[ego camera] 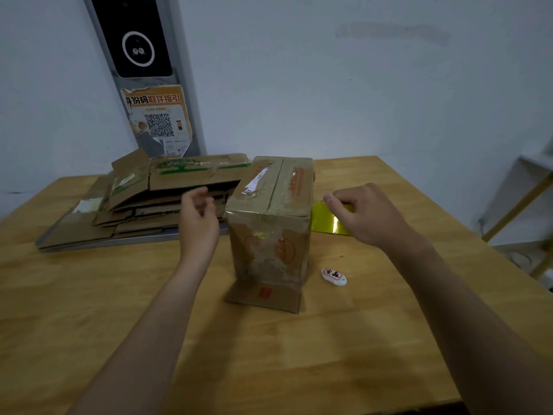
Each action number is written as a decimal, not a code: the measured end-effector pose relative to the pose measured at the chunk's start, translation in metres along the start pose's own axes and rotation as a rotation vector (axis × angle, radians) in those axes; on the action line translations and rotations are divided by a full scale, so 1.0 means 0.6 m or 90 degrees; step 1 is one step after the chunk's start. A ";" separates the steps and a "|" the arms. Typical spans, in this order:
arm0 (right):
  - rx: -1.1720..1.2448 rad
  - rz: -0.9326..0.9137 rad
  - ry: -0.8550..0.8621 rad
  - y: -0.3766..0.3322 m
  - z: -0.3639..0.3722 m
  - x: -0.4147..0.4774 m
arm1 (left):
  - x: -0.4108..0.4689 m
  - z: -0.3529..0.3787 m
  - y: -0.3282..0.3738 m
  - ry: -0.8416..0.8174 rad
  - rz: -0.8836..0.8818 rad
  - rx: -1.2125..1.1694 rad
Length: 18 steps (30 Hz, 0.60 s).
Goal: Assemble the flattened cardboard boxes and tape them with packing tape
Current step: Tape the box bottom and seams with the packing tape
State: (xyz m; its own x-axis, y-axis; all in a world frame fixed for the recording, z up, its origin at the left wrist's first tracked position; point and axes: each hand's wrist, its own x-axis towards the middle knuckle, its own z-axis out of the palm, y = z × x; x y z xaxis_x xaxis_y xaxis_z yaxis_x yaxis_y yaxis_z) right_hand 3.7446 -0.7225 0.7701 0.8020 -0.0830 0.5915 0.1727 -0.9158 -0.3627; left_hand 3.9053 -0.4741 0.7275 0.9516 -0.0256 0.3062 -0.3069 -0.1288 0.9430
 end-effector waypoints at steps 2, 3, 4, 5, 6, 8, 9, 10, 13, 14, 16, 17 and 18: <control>-0.006 0.000 -0.004 0.000 0.000 0.000 | -0.005 0.007 0.037 0.007 0.121 0.026; -0.006 -0.002 -0.006 0.000 -0.001 0.000 | -0.012 0.015 0.053 -0.021 0.168 0.060; -0.009 -0.002 -0.007 0.000 -0.001 0.000 | -0.020 0.027 0.068 -0.056 0.206 0.115; -0.012 -0.002 -0.008 -0.001 -0.001 0.000 | -0.030 0.042 0.080 -0.091 0.236 0.193; -0.014 -0.002 -0.007 -0.002 -0.001 0.001 | -0.040 0.057 0.089 -0.119 0.264 0.286; -0.015 -0.005 0.000 -0.004 -0.003 0.002 | -0.057 0.088 0.101 -0.157 0.301 0.450; -0.017 -0.004 0.003 -0.005 -0.003 0.001 | -0.062 0.100 0.102 -0.167 0.300 0.497; -0.022 0.002 0.003 -0.004 -0.004 0.001 | -0.064 0.108 0.102 -0.173 0.290 0.518; -0.025 0.018 -0.012 -0.005 -0.006 0.001 | -0.063 0.111 0.091 -0.186 0.256 0.516; -0.030 0.016 -0.014 -0.006 -0.007 0.002 | -0.062 0.109 0.089 -0.188 0.244 0.510; -0.045 0.014 -0.019 -0.009 -0.008 0.007 | -0.055 0.099 0.084 -0.181 0.206 0.485; -0.044 0.016 -0.023 -0.010 -0.009 0.009 | -0.049 0.092 0.082 -0.173 0.185 0.461; -0.036 0.018 -0.028 -0.009 -0.009 0.010 | -0.041 0.085 0.080 -0.167 0.163 0.428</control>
State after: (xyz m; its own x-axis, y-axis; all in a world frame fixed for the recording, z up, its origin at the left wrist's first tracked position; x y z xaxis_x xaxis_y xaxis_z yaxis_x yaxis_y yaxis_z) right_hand 3.7451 -0.7203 0.7795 0.8305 -0.0928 0.5493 0.1185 -0.9340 -0.3369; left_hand 3.8678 -0.5305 0.7587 0.8500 -0.3599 0.3846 -0.5233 -0.6600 0.5391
